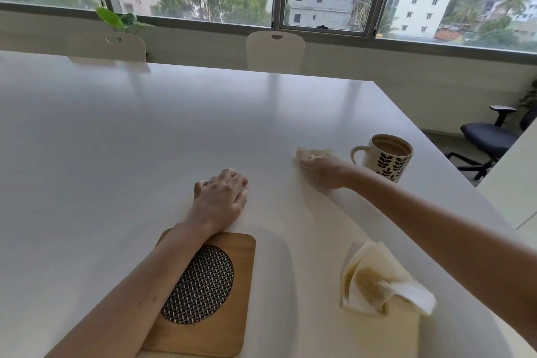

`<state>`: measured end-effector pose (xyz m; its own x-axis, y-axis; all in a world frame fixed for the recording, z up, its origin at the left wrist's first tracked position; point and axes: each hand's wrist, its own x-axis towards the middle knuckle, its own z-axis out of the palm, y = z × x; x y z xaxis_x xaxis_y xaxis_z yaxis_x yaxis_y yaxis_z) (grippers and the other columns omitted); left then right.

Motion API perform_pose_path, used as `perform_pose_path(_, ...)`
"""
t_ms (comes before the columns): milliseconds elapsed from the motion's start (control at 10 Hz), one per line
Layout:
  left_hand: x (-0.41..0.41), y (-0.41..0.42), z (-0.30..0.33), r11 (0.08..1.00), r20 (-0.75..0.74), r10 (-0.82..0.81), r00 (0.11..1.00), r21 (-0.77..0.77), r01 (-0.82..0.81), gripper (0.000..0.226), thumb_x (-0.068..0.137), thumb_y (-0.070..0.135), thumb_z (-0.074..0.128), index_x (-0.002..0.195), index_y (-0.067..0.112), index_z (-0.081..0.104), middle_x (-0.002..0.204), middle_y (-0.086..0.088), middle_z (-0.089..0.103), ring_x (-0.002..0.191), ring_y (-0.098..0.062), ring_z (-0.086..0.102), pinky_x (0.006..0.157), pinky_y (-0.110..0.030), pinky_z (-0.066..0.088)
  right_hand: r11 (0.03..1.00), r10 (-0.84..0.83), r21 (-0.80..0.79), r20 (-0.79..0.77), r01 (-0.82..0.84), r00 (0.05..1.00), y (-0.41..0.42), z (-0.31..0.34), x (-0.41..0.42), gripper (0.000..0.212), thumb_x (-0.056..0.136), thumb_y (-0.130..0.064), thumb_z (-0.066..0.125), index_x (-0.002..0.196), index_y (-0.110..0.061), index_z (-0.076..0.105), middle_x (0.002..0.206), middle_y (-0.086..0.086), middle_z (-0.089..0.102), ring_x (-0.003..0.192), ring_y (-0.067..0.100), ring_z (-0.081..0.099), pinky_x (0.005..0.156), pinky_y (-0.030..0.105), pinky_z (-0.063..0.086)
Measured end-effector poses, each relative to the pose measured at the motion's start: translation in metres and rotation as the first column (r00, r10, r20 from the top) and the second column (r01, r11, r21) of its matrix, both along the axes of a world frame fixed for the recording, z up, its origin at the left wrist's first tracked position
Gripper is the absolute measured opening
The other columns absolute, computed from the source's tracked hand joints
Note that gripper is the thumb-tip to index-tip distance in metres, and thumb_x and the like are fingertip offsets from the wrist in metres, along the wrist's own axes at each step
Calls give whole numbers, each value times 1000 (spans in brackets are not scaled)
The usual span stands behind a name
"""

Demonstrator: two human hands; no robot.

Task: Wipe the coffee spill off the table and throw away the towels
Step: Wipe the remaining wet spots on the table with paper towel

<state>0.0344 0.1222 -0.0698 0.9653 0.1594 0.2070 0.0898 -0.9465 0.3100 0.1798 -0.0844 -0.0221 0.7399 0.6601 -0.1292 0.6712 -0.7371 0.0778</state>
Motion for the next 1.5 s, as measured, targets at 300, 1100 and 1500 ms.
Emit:
perform_pose_path(300, -2, -1, -1, 1000, 8, -11, 1000, 4, 11, 31, 97, 31, 39, 124, 23, 51, 133, 2, 46, 121, -20, 48, 99, -37, 26, 969, 246, 56, -213, -240, 946, -17, -2, -79, 69, 89, 13, 31, 144, -30, 29, 156, -1, 16, 140, 21, 27, 113, 30, 17)
perform_pose_path(1100, -1, -1, -3, 999, 29, -47, 998, 18, 47, 32, 98, 32, 36, 125, 21, 49, 131, 2, 49, 118, -17, 51, 96, -36, 34, 996, 6, 84, -250, 15, 968, 24, 1, -66, 50, 91, -3, 42, 140, -16, 40, 146, 12, 38, 134, 30, 34, 108, 35, 27)
perform_pose_path(1500, 1, -2, -5, 998, 28, -36, 999, 55, 34, 33, 98, 32, 34, 125, 21, 47, 133, 1, 49, 118, -21, 51, 97, -37, 34, 996, -60, 55, -218, 73, 974, 21, 1, -41, 50, 94, -4, 41, 142, -16, 35, 151, 10, 30, 139, 27, 28, 111, 33, 22)
